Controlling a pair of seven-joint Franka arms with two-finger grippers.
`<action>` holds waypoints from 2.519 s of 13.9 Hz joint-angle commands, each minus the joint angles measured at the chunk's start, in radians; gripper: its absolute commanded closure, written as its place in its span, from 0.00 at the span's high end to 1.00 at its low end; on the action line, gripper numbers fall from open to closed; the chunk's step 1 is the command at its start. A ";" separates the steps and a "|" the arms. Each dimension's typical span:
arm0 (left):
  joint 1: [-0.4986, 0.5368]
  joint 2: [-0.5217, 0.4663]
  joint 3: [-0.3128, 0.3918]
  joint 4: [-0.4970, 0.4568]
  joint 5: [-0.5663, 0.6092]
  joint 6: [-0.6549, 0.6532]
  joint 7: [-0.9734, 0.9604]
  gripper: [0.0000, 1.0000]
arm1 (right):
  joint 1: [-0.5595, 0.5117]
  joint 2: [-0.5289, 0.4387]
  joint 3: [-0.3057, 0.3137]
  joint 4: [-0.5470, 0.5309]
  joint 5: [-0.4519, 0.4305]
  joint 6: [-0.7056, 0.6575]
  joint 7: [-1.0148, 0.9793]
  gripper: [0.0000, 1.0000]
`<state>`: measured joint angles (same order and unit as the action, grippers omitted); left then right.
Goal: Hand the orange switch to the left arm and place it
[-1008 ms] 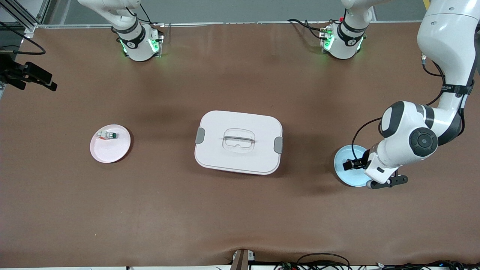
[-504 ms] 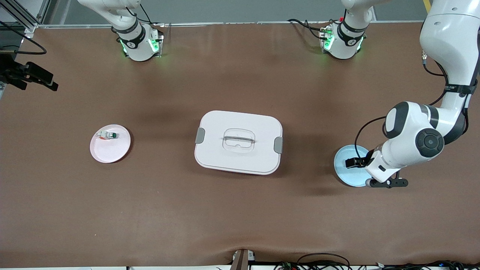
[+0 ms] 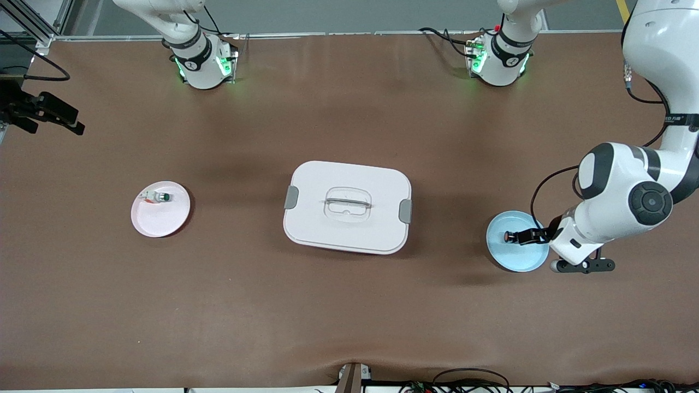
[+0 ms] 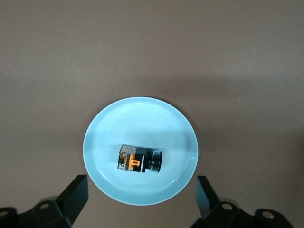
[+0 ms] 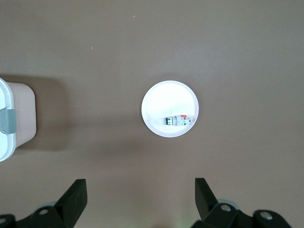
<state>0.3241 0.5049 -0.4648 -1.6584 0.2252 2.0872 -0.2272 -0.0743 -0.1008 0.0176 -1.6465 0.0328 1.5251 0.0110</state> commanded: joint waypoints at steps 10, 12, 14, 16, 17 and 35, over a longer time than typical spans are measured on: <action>0.059 -0.075 -0.008 -0.015 -0.015 -0.050 0.131 1.00 | -0.009 -0.025 0.008 -0.027 -0.016 0.016 -0.009 1.00; 0.058 -0.100 -0.005 -0.027 -0.023 -0.044 0.164 1.00 | -0.010 -0.025 0.007 -0.026 -0.014 0.017 -0.002 1.00; 0.059 -0.111 0.000 -0.035 -0.026 -0.038 0.190 1.00 | -0.010 -0.025 0.007 -0.027 -0.011 0.017 0.001 1.00; 0.058 -0.138 0.006 -0.047 -0.043 -0.036 0.193 1.00 | -0.008 -0.027 0.007 -0.026 -0.010 0.017 0.001 1.00; 0.052 -0.160 0.021 -0.060 -0.058 -0.036 0.193 1.00 | -0.008 -0.027 0.008 -0.026 -0.010 0.017 0.001 1.00; 0.062 -0.421 0.037 -0.190 -0.138 0.050 0.143 1.00 | -0.002 -0.027 0.013 -0.018 -0.051 0.030 0.001 1.00</action>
<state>0.3764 0.0951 -0.4277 -1.8480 0.1124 2.1259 -0.0685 -0.0742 -0.1030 0.0235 -1.6466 0.0014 1.5479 0.0110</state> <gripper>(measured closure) 0.000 0.000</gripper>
